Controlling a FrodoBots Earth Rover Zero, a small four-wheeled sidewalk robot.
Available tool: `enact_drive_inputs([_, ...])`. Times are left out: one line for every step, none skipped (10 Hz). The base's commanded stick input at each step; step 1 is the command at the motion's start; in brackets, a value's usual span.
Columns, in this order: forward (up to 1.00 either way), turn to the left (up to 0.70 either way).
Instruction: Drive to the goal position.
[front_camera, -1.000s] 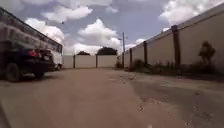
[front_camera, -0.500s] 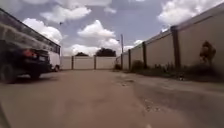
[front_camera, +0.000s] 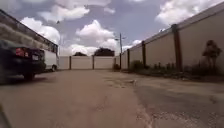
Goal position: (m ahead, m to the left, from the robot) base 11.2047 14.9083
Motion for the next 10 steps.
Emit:
enact_drive_inputs([0.60, -0.09])
enact_drive_inputs([0.60, -0.09])
enact_drive_inputs([0.60, -0.09])
enact_drive_inputs([0.60, -0.09])
enact_drive_inputs([0.60, -0.09])
enact_drive_inputs([0.60, -0.09])
enact_drive_inputs([0.60, -0.09])
enact_drive_inputs([0.60, -0.09])
enact_drive_inputs([0.60, -0.09])
enact_drive_inputs([0.60, -0.09])
